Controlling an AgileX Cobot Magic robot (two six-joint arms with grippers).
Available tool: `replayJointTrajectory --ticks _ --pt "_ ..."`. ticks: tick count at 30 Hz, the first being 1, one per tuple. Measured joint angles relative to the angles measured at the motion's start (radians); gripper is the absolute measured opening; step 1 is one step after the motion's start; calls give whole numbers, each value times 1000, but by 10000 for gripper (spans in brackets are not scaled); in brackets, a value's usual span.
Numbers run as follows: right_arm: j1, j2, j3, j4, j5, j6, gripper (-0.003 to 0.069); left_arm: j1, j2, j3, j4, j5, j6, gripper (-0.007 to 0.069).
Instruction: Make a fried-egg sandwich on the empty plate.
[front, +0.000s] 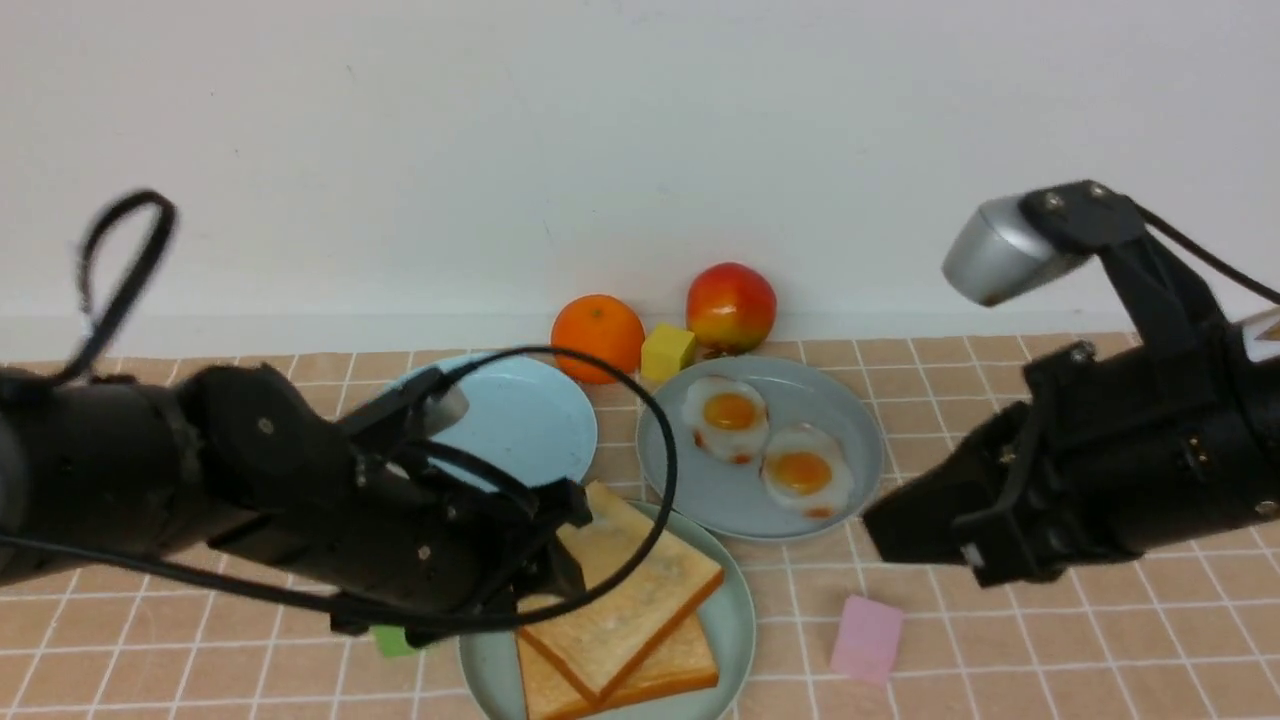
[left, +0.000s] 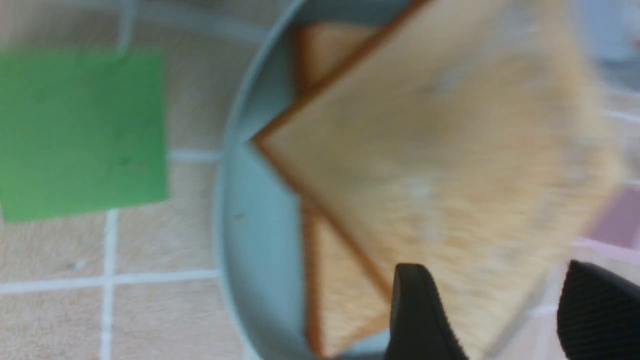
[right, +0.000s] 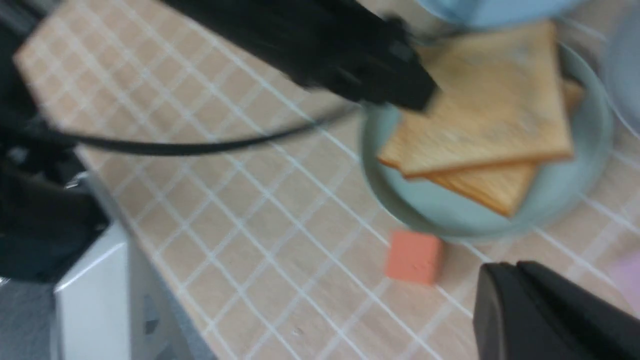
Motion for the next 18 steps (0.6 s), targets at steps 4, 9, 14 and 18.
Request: replayJointTrajectory --ticks 4,9,14,18 --pt "0 -109 29 -159 16 198 45 0 -121 -1 59 72 13 393" --pt "0 -342 126 -281 -21 245 52 0 -307 1 96 216 1 379" --pt "0 -583 289 -350 -101 249 56 0 -528 50 110 352 -20 302" --pt "0 -772 430 -354 -119 261 60 0 -754 142 121 457 -53 155"
